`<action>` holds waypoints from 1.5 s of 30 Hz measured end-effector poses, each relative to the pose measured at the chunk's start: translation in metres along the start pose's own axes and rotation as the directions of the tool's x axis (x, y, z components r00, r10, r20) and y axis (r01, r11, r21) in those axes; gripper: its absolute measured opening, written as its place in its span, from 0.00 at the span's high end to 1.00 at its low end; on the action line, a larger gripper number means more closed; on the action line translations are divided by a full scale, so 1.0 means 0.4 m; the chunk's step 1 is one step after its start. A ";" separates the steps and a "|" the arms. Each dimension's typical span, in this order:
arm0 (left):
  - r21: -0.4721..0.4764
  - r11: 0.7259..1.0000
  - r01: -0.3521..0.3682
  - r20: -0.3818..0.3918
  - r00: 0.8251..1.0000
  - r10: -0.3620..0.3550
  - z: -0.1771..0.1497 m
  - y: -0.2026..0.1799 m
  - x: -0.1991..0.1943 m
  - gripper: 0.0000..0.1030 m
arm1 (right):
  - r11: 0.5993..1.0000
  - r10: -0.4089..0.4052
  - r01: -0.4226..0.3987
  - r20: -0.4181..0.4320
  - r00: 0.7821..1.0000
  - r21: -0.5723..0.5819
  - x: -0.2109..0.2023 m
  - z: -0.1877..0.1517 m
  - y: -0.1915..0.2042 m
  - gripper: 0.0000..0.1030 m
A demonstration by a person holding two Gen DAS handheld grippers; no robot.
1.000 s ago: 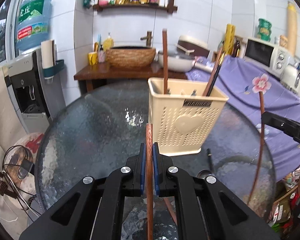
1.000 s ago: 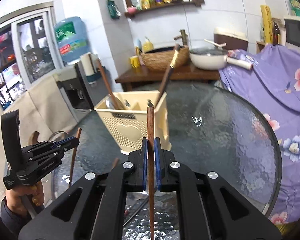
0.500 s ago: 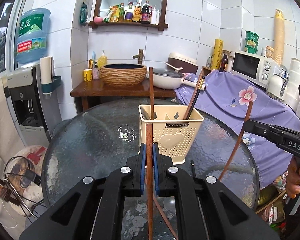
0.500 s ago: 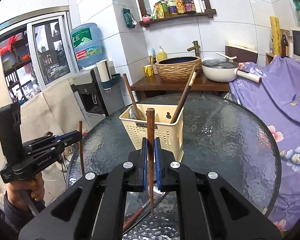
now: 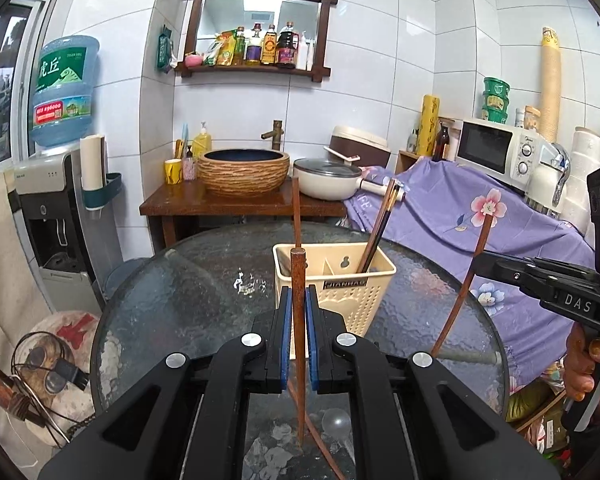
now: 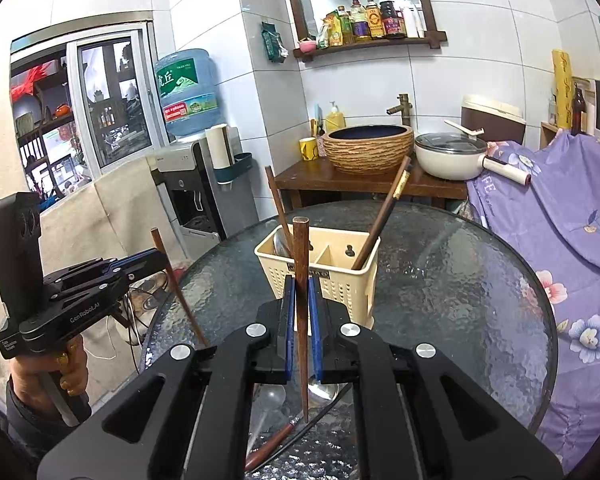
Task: Organize utensils
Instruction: 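Lift both brown chopsticks and insert them into the cream holder with both tools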
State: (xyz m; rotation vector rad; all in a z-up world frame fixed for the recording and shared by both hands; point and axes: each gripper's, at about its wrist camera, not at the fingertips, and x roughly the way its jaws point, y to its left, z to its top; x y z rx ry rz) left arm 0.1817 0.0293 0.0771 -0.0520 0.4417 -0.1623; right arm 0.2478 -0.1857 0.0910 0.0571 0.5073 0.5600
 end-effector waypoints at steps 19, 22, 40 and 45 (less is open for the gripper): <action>0.045 0.998 0.042 0.160 0.986 -0.048 0.259 -0.049 -0.050 0.93 | 0.999 0.039 -0.038 0.057 0.998 -0.027 -0.010 0.239 0.017 0.93; 0.046 0.999 0.027 0.190 0.981 -0.035 0.321 -0.063 -0.043 0.93 | 0.999 0.035 -0.035 0.091 0.995 -0.005 -0.014 0.311 0.007 0.93; -0.008 1.000 -0.028 0.106 0.994 0.029 0.286 -0.055 0.200 0.93 | 0.993 -0.111 0.106 0.118 0.987 0.049 0.169 0.299 -0.086 0.93; -0.012 0.999 -0.042 0.065 0.997 0.042 0.229 -0.044 0.240 0.93 | 0.991 -0.118 0.112 0.081 0.990 0.076 0.212 0.247 -0.111 0.93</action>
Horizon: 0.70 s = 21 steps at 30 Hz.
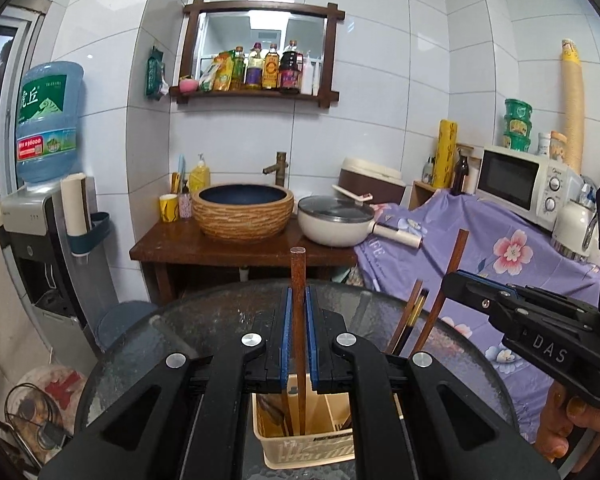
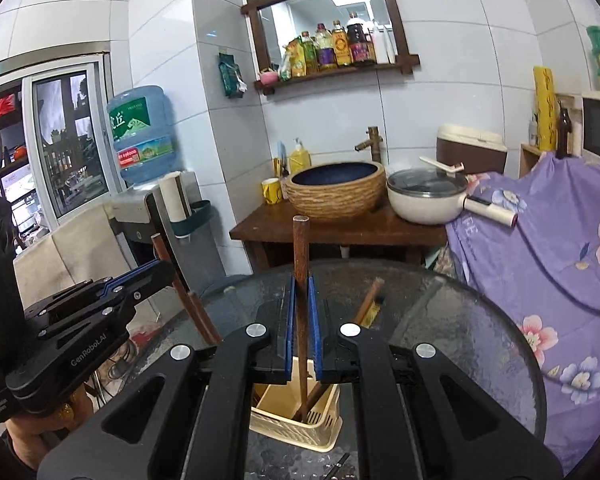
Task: Organize utensils
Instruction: 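Lift both brown chopsticks and insert them into the cream holder with both tools, then open both tools and move them back toward the utensils on the table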
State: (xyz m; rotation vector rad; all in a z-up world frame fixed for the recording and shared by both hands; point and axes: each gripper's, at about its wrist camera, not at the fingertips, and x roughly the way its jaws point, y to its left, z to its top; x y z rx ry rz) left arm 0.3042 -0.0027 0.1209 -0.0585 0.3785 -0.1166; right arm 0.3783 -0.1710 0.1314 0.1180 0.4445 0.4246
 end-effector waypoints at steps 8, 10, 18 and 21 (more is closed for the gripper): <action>-0.006 1.000 -0.020 -0.063 0.998 0.020 -0.068 0.012 0.053 0.93 | 1.000 -0.007 0.008 -0.045 0.999 0.030 0.046 -0.058 -0.024 0.93; -0.008 1.000 -0.021 -0.076 0.997 0.021 -0.081 0.014 0.062 0.93 | 0.999 -0.008 0.010 -0.054 0.999 0.036 0.053 -0.066 -0.028 0.93; 0.016 0.999 -0.029 -0.068 0.997 0.030 -0.095 0.003 0.063 0.93 | 0.999 -0.021 0.023 -0.055 0.998 0.047 0.057 -0.079 -0.039 0.92; 0.015 0.999 -0.028 -0.062 0.998 0.029 -0.094 0.001 0.060 0.93 | 0.999 -0.017 0.019 -0.052 0.999 0.051 0.057 -0.079 -0.043 0.92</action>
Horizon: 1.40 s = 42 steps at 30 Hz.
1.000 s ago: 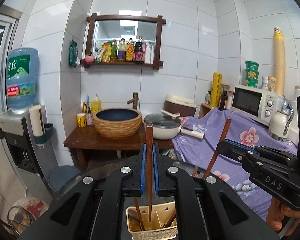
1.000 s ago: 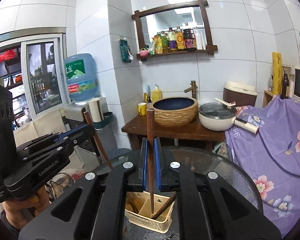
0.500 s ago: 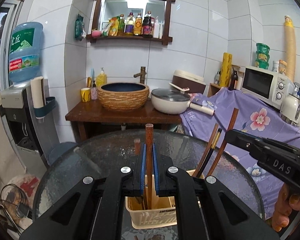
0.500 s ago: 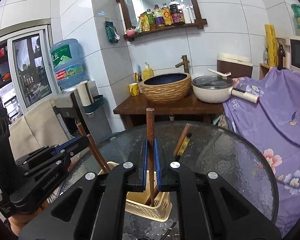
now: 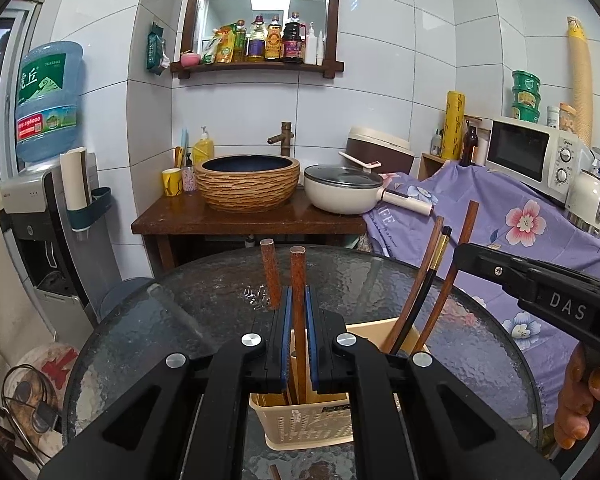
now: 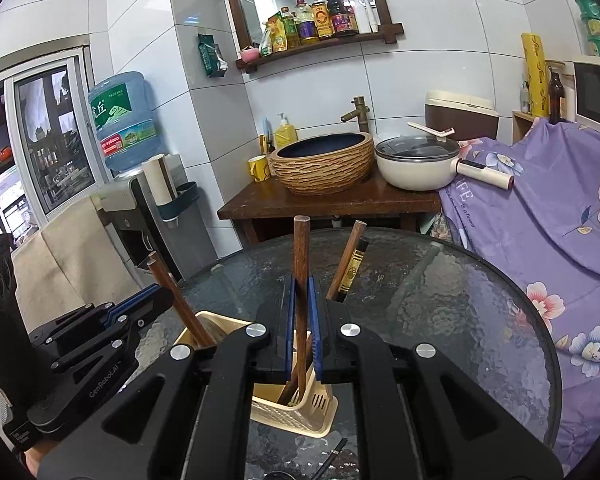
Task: Organize utensils
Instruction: 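Open both tools and move them back toward the utensils on the table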
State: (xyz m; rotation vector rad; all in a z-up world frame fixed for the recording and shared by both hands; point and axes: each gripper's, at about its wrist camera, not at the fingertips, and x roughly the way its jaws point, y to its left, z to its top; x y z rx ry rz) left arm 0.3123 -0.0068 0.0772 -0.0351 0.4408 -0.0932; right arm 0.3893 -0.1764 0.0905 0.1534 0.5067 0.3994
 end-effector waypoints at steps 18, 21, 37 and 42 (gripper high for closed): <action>-0.074 0.997 -0.018 0.098 0.995 0.025 -0.089 0.043 -0.198 0.06 | 0.997 -0.035 0.041 0.089 0.995 -0.071 -0.149 -0.101 0.031 0.36; -0.088 0.996 -0.029 0.039 0.999 0.033 -0.137 0.054 -0.200 0.06 | 0.992 -0.042 0.047 0.049 0.998 -0.113 -0.163 -0.164 0.050 0.33; -0.146 0.983 -0.113 -0.281 0.957 0.069 -0.445 0.114 -0.118 0.15 | 0.975 -0.207 0.177 -0.257 0.944 -0.138 -0.056 -0.488 -0.041 0.27; -0.141 0.984 -0.105 -0.306 0.950 0.057 -0.464 0.110 -0.111 0.24 | 0.978 -0.200 0.171 -0.306 0.931 -0.119 -0.027 -0.526 -0.042 0.28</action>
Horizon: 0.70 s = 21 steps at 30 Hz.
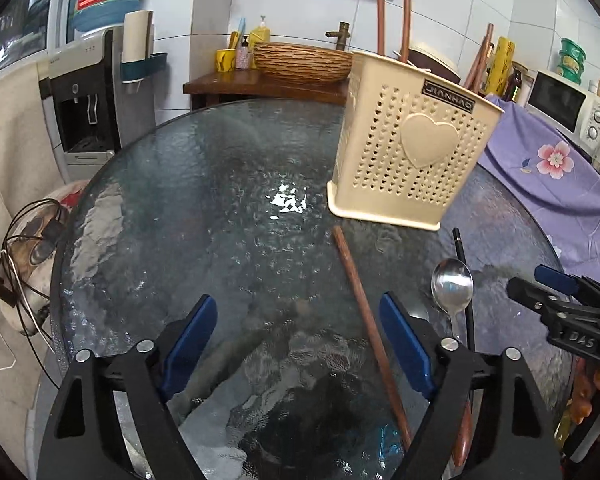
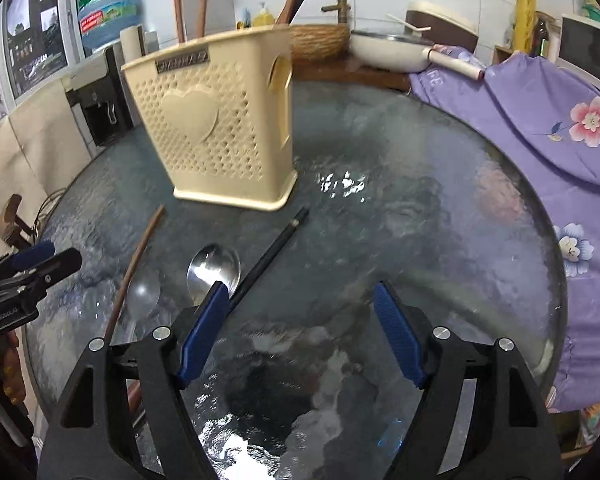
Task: Organize utensils
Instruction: 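Open both tools and move them back toward the utensils on the table, then grasp a brown chopstick with the left tool while the right grasps a black chopstick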
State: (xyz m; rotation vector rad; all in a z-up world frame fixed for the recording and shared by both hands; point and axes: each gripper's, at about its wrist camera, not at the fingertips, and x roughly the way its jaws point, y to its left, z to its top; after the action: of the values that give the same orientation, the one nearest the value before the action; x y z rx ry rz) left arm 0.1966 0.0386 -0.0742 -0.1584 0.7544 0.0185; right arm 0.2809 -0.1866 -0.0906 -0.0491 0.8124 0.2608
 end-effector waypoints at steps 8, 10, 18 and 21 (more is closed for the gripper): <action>0.028 1.000 0.009 -0.024 1.000 -0.009 0.010 -0.015 0.029 0.38 | 0.991 0.060 -0.050 -0.077 0.995 0.120 0.077 0.081 -0.028 0.49; 0.031 0.999 0.005 -0.035 0.999 -0.004 0.018 -0.015 0.042 0.38 | 0.991 0.067 -0.056 -0.091 0.994 0.123 0.098 0.101 -0.020 0.50; 0.039 0.999 0.002 -0.047 0.999 -0.001 0.034 -0.018 0.063 0.39 | 0.994 0.001 0.013 -0.134 0.991 0.106 0.172 0.126 0.016 0.61; 0.048 0.999 0.003 -0.054 0.999 0.000 0.040 -0.025 0.076 0.39 | 0.995 -0.006 0.020 -0.139 0.990 0.099 0.182 0.119 0.019 0.62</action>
State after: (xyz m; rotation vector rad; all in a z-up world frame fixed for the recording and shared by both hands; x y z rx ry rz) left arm 0.2305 0.0301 -0.0822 -0.1137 0.8081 -0.0058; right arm 0.3608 -0.1572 -0.1099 0.0220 0.9620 0.2054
